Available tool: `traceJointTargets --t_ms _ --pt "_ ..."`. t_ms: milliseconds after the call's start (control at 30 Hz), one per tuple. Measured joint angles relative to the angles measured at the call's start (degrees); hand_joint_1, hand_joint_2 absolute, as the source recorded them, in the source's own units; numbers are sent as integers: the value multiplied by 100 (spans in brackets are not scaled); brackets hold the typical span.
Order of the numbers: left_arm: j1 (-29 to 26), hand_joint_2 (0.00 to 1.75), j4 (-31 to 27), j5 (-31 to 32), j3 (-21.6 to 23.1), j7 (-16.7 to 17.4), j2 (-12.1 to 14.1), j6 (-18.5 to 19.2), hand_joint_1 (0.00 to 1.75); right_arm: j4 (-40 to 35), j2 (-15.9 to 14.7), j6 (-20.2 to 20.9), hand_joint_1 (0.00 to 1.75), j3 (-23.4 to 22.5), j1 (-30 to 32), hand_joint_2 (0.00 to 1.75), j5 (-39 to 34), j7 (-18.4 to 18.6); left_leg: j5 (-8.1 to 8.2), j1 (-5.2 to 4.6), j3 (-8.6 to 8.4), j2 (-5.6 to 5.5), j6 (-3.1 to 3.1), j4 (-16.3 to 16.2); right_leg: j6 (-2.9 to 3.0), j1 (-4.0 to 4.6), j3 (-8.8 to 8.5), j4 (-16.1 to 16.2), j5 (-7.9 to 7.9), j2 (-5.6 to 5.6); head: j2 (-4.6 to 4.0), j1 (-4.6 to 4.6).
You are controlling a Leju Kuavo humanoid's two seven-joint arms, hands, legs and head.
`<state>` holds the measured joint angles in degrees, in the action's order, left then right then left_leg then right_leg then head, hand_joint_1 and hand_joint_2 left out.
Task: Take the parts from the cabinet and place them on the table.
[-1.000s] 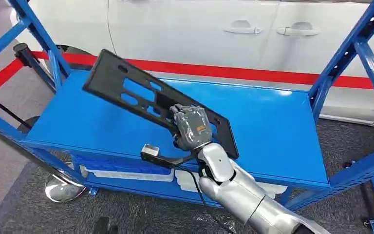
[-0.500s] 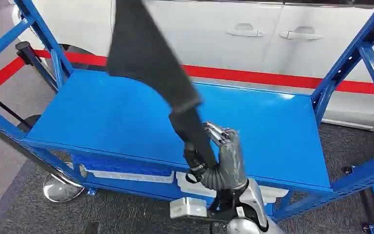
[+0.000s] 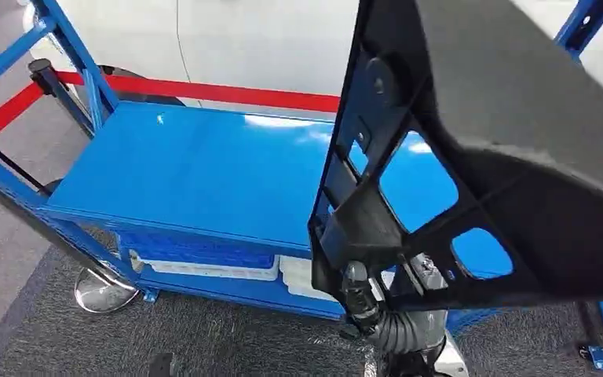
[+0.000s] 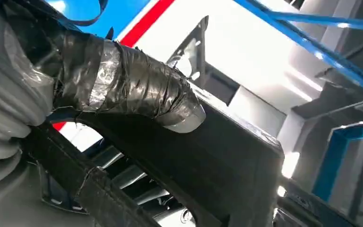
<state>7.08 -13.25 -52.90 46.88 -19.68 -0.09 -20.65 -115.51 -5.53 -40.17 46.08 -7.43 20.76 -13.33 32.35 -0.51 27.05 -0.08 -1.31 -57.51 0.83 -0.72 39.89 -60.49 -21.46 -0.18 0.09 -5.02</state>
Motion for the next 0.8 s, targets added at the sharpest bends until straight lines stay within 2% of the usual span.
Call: traceJointTargets --t_ms 67,100,133,167,200,233,267,300,333,367,400,433,467,500,533,567,600,633,667,700,733,767,800 --pt "82 175 0 58 61 64 2 -63 0 -81 -19 22 175 -18 76 175 75 0 -83 -23 40 -13 -43 -3 -66 -26 -26 81 119 -12 0 -9" --pt "102 175 0 95 72 90 0 -105 0 -108 -28 42 175 -26 106 175 40 -11 -205 -4 56 -4 -79 94 -109 -10 -24 158 204 -2 0 -5" --pt "132 175 -2 106 86 99 -17 -144 0 -121 -46 57 175 -48 126 175 -54 -50 -339 61 61 50 -69 177 -127 -17 23 119 116 12 0 19" --pt "137 175 -2 108 99 83 -24 -162 0 -138 -55 72 175 -53 136 175 -177 -120 -434 54 137 51 -108 222 -158 3 105 -47 -244 15 0 37" --pt "138 175 -2 86 107 49 -22 -190 0 -145 -70 109 175 -59 140 175 -327 -198 -501 56 221 77 -166 220 -170 0 180 -389 -643 20 0 60" --pt "135 175 -2 75 110 1 -20 -219 0 -145 -81 157 175 -64 148 175 -486 -288 -561 56 306 81 -150 209 -189 -8 251 -798 -970 19 0 67" --pt "132 175 -2 64 110 -34 -22 -242 0 -145 -89 210 175 -68 148 175 -611 -360 -615 54 391 86 -146 199 -211 -18 295 -1189 -1164 17 0 60" --pt "129 175 -2 31 110 -61 -22 -256 0 -145 -98 273 175 -72 147 175 -724 -418 -674 55 490 90 -137 168 -230 -28 287 -1473 -1169 17 0 69" --pt "121 175 -2 16 110 -85 -22 -264 0 -140 -107 337 175 -77 136 175 -824 -485 -721 60 598 90 -121 130 -249 -43 188 -1532 -1010 15 0 67" --pt "109 175 -2 12 110 -109 -22 -269 0 -129 -109 431 175 -79 114 175 -955 -555 -761 72 714 90 -97 68 -271 -65 -42 -1346 -785 13 0 67" --pt "103 175 -2 12 112 -113 -22 -269 0 -123 -109 481 175 -79 87 175 -1025 -606 -783 87 802 88 -72 10 -285 -85 -302 -1051 -648 12 0 67" --pt "98 175 -2 12 112 -115 -22 -271 0 -108 -109 563 175 -79 38 175 -1144 -677 -802 101 906 82 -40 -98 -307 -114 -728 -506 -635 12 0 67" --pt "95 175 -2 12 112 -126 -17 -271 0 -94 -109 632 175 -79 -19 175 -1244 -728 -805 70 1007 74 0 -180 -323 -92 -983 -91 -910 22 0 74" --pt "98 175 -2 14 112 -135 -15 -271 0 -83 -107 711 175 -79 -40 175 -1331 -794 -827 71 1031 66 26 -246 -193 -44 -978 -54 -927 54 0 49" --pt "97 175 -2 -3 112 -170 -13 -282 0 -57 -107 793 175 -79 -69 175 -1453 -861 -860 52 1034 58 64 -260 -169 -74 -939 -8 -928 50 0 58" --pt "94 175 -2 -36 112 -201 -13 -291 0 -25 -92 876 175 -79 -123 175 -1595 -935 -927 73 1050 44 93 -227 -117 -34 -915 -62 -898 53 0 73" --pt "84 175 -2 -54 112 -223 -4 -306 0 9 -83 925 175 -79 -174 175 -1679 -986 -972 78 1076 37 125 -226 -49 -45 -853 -57 -850 40 0 87" --pt "74 175 -2 -67 112 -233 2 -317 0 52 -70 962 175 -79 -221 175 -1748 -1027 -891 100 1126 33 154 -263 15 -74 -770 -41 -781 20 0 78" --pt "66 175 -2 -78 112 -233 0 -321 0 78 -55 986 175 -79 -238 175 -1779 -1040 -621 109 1216 33 188 -410 54 -73 -734 -40 -724 16 0 61" --pt "56 175 -2 -86 112 -236 -2 -321 0 100 -31 994 175 -79 -254 175 -1796 -1051 -271 111 1312 33 211 -697 80 -72 -666 -38 -660 10 0 37" --pt "59 175 -2 -100 112 -249 -2 -323 0 124 -15 1010 175 -79 -271 175 -1831 -1077 85 113 1413 34 231 -1124 96 -59 -573 -38 -586 8 0 36" --pt "64 175 -2 -108 112 -264 -2 -326 0 151 -11 1051 175 -79 -292 175 -1875 -1104 296 113 1476 34 239 -1496 106 -44 -486 -40 -522 4 0 36" --pt "64 175 -2 -130 112 -296 0 -328 0 194 0 1121 175 -79 -328 175 -1953 -1136 347 112 1481 33 236 -1778 112 -30 -390 -46 -453 3 0 39"
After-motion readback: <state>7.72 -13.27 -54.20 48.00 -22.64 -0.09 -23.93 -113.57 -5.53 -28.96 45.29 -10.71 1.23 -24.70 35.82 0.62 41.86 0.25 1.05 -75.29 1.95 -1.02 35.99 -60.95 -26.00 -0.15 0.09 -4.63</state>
